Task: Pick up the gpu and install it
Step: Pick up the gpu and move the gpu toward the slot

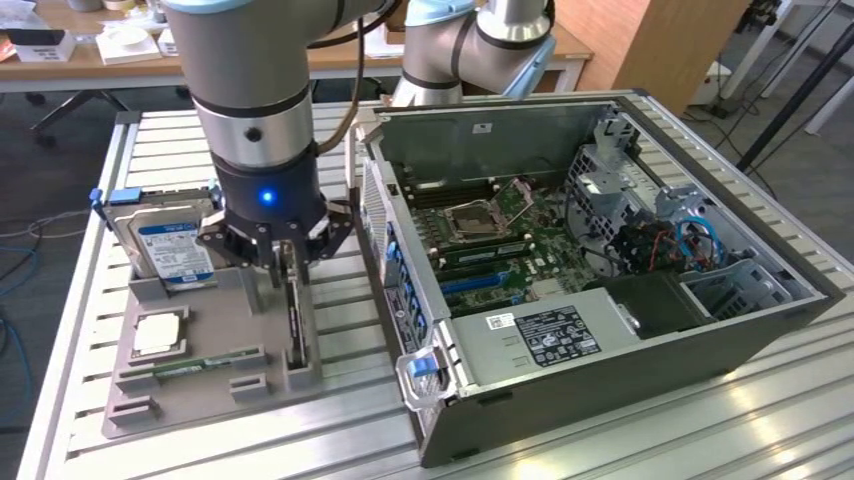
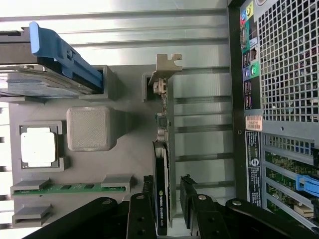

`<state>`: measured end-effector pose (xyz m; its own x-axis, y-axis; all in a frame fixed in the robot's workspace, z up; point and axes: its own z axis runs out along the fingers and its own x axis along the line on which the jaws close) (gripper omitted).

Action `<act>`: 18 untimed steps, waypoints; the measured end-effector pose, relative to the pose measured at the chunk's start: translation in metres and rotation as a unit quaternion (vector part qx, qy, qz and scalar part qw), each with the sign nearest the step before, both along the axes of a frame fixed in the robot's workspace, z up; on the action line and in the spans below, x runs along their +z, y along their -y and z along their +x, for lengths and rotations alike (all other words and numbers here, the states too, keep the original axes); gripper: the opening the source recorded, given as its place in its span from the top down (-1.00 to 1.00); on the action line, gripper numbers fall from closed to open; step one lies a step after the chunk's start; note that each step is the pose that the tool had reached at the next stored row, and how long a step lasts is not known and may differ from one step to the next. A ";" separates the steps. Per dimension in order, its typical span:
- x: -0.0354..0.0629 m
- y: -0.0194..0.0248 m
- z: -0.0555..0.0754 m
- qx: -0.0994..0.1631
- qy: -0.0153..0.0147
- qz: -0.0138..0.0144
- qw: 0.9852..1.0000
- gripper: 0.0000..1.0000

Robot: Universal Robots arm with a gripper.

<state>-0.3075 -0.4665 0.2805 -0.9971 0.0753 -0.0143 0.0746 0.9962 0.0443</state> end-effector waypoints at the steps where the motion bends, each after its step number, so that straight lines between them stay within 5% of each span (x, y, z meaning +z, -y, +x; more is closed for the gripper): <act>1: -0.0018 0.0000 0.000 0.000 0.000 0.000 1.000 0.29; 18: -0.0128 0.0000 0.000 0.000 0.000 0.000 1.000 0.15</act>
